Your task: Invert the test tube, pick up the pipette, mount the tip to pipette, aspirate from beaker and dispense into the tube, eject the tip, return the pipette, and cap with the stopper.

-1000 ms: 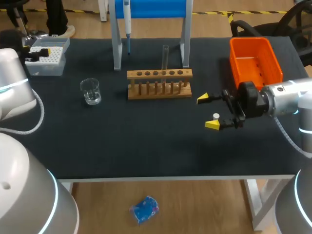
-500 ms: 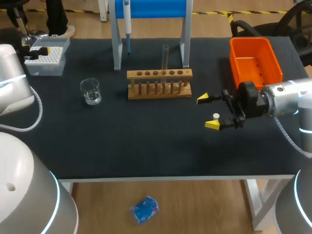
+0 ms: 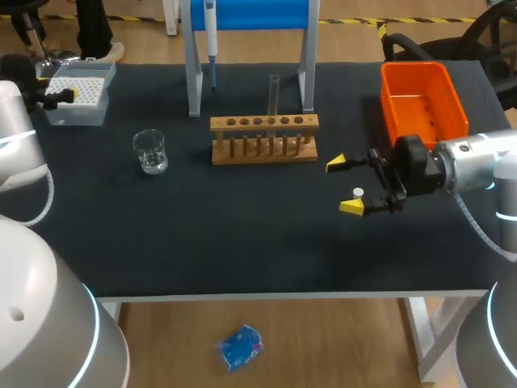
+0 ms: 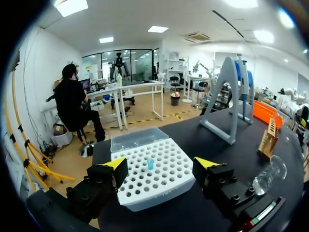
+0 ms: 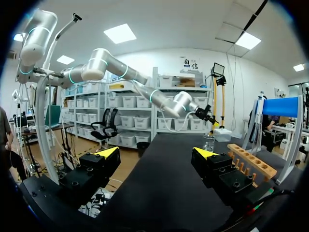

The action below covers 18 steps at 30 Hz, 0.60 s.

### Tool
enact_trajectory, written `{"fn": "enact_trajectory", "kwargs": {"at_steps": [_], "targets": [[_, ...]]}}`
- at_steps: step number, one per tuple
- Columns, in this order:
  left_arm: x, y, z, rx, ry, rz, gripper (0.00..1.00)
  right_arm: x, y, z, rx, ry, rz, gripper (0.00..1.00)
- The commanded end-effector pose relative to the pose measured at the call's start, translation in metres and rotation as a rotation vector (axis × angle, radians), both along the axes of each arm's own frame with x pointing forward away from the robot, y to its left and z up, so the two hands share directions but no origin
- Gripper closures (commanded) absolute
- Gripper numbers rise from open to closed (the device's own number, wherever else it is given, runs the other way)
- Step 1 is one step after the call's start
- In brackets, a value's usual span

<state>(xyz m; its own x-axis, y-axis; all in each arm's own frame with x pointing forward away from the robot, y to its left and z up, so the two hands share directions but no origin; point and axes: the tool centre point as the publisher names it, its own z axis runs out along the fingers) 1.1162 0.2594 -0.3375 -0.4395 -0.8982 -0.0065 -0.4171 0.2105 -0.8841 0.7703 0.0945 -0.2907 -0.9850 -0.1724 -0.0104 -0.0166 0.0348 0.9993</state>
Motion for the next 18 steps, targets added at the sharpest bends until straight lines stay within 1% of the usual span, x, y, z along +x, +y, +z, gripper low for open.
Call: {"fn": "enact_trajectory", "kwargs": {"at_steps": [1,2,3,4,5,6,18], "targets": [[0.012,0.002,-0.003,0.019,0.025,-0.029,0.27,0.000,0.000,0.000,-0.001,-0.001,0.000,0.00],[0.013,0.002,-0.004,0.025,0.024,-0.028,0.27,0.000,0.000,0.000,-0.001,-0.001,0.000,0.00],[0.014,0.002,-0.005,0.024,0.024,-0.028,0.35,0.000,0.000,0.000,-0.001,-0.001,0.000,0.00],[0.015,0.002,-0.006,0.024,0.025,-0.028,0.39,0.000,0.000,0.000,-0.001,-0.001,0.000,0.00],[0.016,0.003,-0.007,0.033,0.024,-0.029,0.48,0.000,0.000,0.000,-0.001,-0.001,0.000,0.00],[0.017,0.003,-0.008,0.034,0.024,-0.028,0.51,0.000,0.000,0.000,-0.001,-0.001,0.000,0.00],[0.025,0.002,-0.016,0.043,0.036,-0.044,0.51,0.000,0.000,0.000,-0.001,-0.001,0.000,0.00]]}}
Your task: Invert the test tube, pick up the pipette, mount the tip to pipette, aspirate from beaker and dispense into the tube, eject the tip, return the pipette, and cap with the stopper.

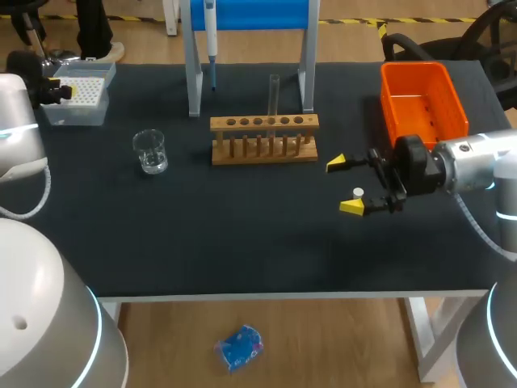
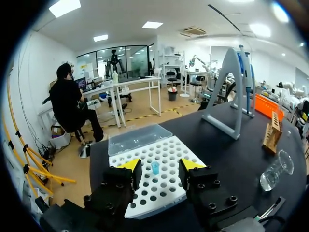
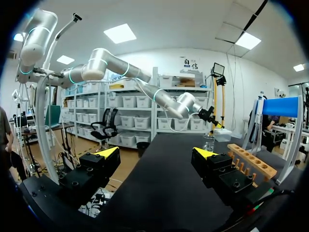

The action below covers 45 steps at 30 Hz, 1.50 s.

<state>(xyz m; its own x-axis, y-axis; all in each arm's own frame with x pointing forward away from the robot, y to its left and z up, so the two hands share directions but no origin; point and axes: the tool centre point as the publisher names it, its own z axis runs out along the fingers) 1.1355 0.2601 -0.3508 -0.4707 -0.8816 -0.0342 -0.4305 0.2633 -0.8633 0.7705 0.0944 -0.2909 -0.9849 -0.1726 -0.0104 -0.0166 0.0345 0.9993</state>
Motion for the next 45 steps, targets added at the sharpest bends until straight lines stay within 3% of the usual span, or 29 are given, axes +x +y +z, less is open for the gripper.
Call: {"fn": "enact_trajectory", "kwargs": {"at_steps": [1,5,32,36,45], "targets": [[0.0060,0.0017,-0.0031,0.001,0.012,-0.010,0.52,-0.0005,0.0000,-0.0001,-0.001,-0.001,-0.001,0.00],[0.0085,0.0023,-0.0050,0.027,0.011,-0.020,0.55,-0.0005,0.0000,-0.0001,-0.001,-0.001,-0.001,0.00],[0.0122,-0.0025,-0.0117,0.029,0.032,-0.033,0.71,-0.0005,0.0000,-0.0001,-0.001,-0.001,-0.001,0.00],[0.0123,-0.0025,-0.0123,0.031,0.035,-0.032,0.78,-0.0005,0.0000,-0.0001,-0.001,-0.001,-0.001,0.00],[0.0132,-0.0020,-0.0126,0.033,0.035,-0.034,0.79,-0.0005,0.0000,-0.0001,-0.001,-0.001,-0.001,0.00]]}}
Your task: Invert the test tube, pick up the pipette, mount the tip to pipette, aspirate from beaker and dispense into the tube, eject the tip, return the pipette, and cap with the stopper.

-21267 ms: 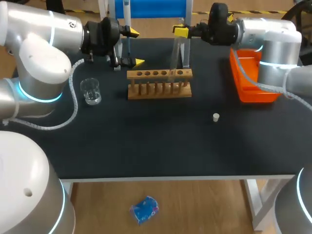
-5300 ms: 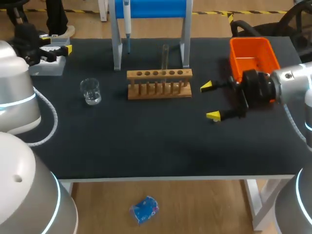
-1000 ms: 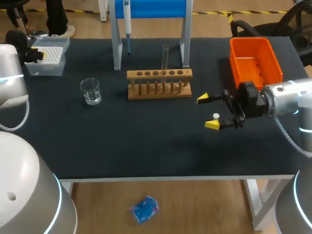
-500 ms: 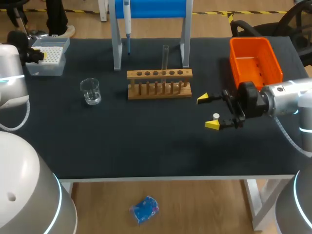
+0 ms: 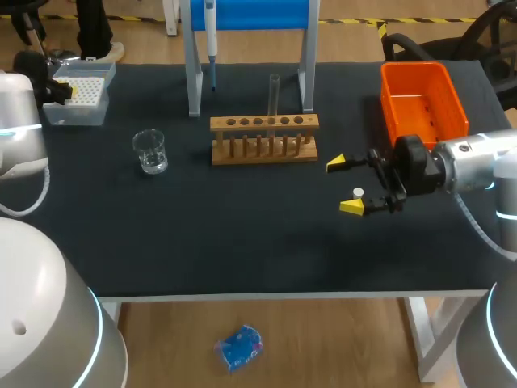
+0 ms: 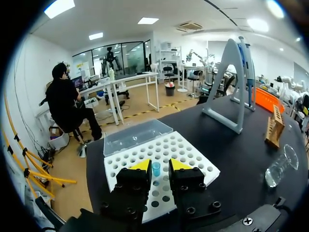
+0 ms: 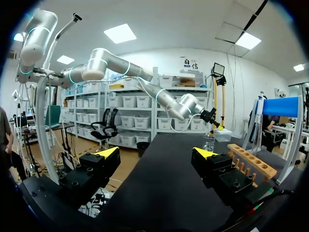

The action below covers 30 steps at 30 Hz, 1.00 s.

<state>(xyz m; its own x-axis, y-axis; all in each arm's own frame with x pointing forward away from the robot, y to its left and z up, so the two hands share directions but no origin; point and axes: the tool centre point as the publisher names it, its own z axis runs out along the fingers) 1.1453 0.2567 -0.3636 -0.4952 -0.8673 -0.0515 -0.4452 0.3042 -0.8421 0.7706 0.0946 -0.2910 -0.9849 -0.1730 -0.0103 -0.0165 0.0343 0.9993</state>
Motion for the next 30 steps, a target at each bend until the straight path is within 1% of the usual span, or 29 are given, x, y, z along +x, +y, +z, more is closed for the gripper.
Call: {"fn": "enact_trajectory", "kwargs": {"at_steps": [1,8,19,30], "targets": [[0.0036,0.0014,0.0002,-0.001,0.009,-0.007,0.80,-0.0007,-0.0002,0.0000,-0.001,-0.001,-0.001,0.00],[0.0045,0.0017,0.0002,0.003,0.011,-0.008,1.00,-0.0007,-0.0002,0.0000,-0.001,-0.001,-0.001,0.00],[0.0039,0.0058,-0.0017,0.028,0.011,0.000,1.00,-0.0007,-0.0002,0.0000,-0.001,-0.001,-0.001,0.00],[0.0024,0.0100,0.0010,0.045,0.012,-0.001,1.00,-0.0007,-0.0002,0.0000,-0.001,-0.001,-0.001,0.00]]}}
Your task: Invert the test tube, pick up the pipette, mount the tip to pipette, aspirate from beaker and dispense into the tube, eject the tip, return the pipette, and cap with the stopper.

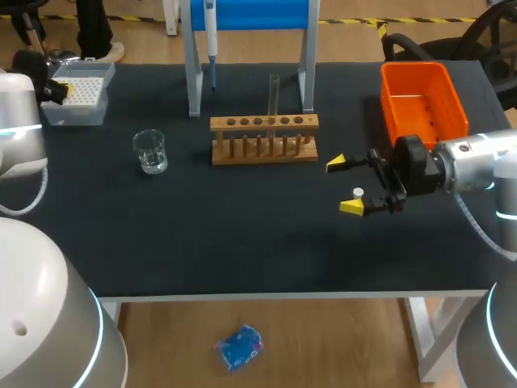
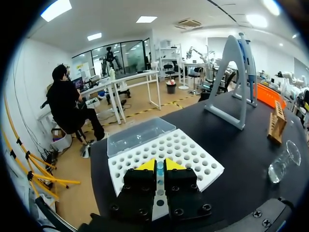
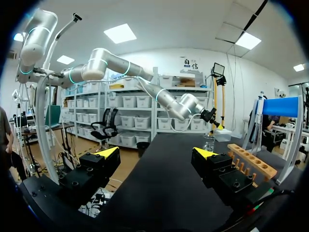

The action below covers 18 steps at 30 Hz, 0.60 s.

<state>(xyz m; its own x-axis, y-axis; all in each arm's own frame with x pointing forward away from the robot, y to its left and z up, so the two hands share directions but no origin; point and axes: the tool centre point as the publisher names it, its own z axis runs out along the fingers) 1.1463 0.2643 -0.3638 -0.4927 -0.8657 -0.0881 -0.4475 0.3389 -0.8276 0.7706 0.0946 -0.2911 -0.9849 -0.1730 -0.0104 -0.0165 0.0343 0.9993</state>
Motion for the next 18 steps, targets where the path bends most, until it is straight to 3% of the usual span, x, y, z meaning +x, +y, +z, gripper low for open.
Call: {"fn": "enact_trajectory", "kwargs": {"at_steps": [1,18], "targets": [[0.001,0.003,0.002,0.002,0.011,-0.004,1.00,-0.001,0.000,0.000,-0.001,-0.001,-0.001,0.00],[-0.006,0.002,0.019,0.008,0.014,-0.024,1.00,-0.001,0.000,0.000,-0.001,-0.001,-0.001,0.00]]}}
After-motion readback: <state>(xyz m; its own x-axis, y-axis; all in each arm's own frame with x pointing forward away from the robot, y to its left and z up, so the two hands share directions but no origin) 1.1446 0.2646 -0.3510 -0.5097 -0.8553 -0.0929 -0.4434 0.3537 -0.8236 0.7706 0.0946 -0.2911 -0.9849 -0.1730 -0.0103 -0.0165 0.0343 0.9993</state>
